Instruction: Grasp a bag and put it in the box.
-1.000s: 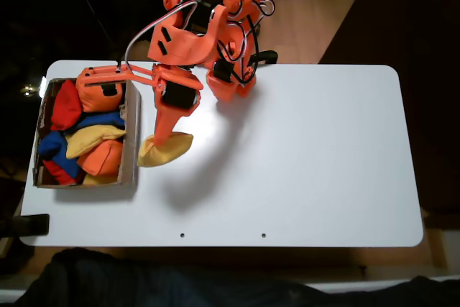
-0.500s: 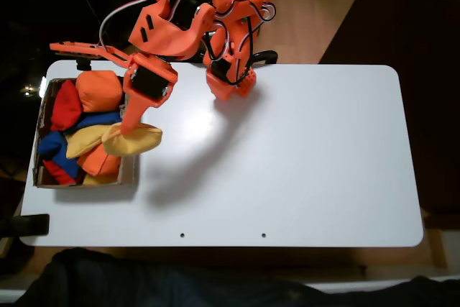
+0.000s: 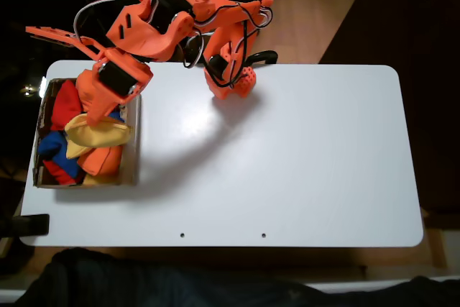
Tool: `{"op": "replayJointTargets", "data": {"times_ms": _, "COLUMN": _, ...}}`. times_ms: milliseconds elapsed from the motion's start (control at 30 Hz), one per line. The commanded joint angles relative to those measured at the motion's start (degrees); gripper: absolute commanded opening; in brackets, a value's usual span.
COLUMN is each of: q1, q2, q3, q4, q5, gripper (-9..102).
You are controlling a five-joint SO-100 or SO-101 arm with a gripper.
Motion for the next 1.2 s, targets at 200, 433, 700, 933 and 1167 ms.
{"op": "replayJointTargets", "data": {"times_ms": 200, "q1": 3.6, "q2": -2.64, "q3": -2.9, "q4": -5.54, "q5": 0.79, "gripper": 0}}
{"op": "replayJointTargets", "data": {"times_ms": 433, "q1": 5.98, "q2": -5.01, "q3": -3.52, "q4": -8.53, "q5": 1.58, "gripper": 0}}
{"op": "replayJointTargets", "data": {"times_ms": 700, "q1": 8.88, "q2": -8.79, "q3": -4.57, "q4": -12.57, "q5": 2.11, "gripper": 0}}
{"op": "replayJointTargets", "data": {"times_ms": 933, "q1": 11.25, "q2": -13.18, "q3": -7.73, "q4": -12.92, "q5": 4.13, "gripper": 0}}
{"op": "replayJointTargets", "data": {"times_ms": 1167, "q1": 12.92, "q2": -18.02, "q3": -12.92, "q4": -12.92, "q5": 5.89, "gripper": 0}}
